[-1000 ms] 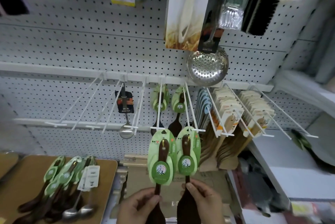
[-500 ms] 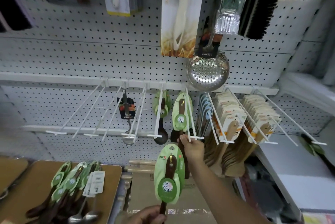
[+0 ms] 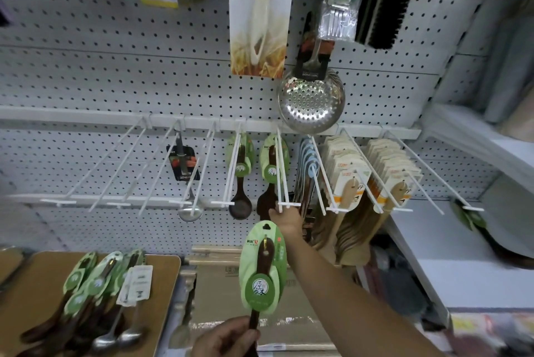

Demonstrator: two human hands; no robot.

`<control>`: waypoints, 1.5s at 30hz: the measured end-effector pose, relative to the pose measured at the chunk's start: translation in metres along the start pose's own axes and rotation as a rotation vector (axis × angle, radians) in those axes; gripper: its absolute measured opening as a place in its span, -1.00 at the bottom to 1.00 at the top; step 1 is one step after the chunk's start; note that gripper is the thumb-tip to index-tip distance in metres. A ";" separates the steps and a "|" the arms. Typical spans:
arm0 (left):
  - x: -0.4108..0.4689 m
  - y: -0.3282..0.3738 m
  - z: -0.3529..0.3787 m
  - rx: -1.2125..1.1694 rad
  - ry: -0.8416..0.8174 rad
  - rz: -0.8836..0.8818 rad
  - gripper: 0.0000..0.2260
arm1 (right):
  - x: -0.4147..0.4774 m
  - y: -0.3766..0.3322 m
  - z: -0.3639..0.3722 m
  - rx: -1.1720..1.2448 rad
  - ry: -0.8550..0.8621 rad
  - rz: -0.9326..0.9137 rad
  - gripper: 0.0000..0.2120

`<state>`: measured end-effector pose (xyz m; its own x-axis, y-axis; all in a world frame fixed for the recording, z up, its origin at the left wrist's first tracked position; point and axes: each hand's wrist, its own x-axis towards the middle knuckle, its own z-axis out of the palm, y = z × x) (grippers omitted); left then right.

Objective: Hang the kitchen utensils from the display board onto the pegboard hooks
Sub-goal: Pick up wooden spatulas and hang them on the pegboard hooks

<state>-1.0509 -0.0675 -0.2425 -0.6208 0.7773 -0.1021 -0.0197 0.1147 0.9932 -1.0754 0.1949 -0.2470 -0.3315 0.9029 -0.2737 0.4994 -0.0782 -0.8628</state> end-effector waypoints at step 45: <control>0.081 -0.023 0.029 0.004 0.029 0.027 -0.88 | -0.089 -0.002 -0.050 0.592 -0.028 -0.208 -0.87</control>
<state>-1.0779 0.0108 -0.2749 -0.6439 0.7616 -0.0730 0.0006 0.0960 0.9954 -1.0067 0.1357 -0.1993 -0.3988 0.9136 -0.0791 -0.1027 -0.1302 -0.9862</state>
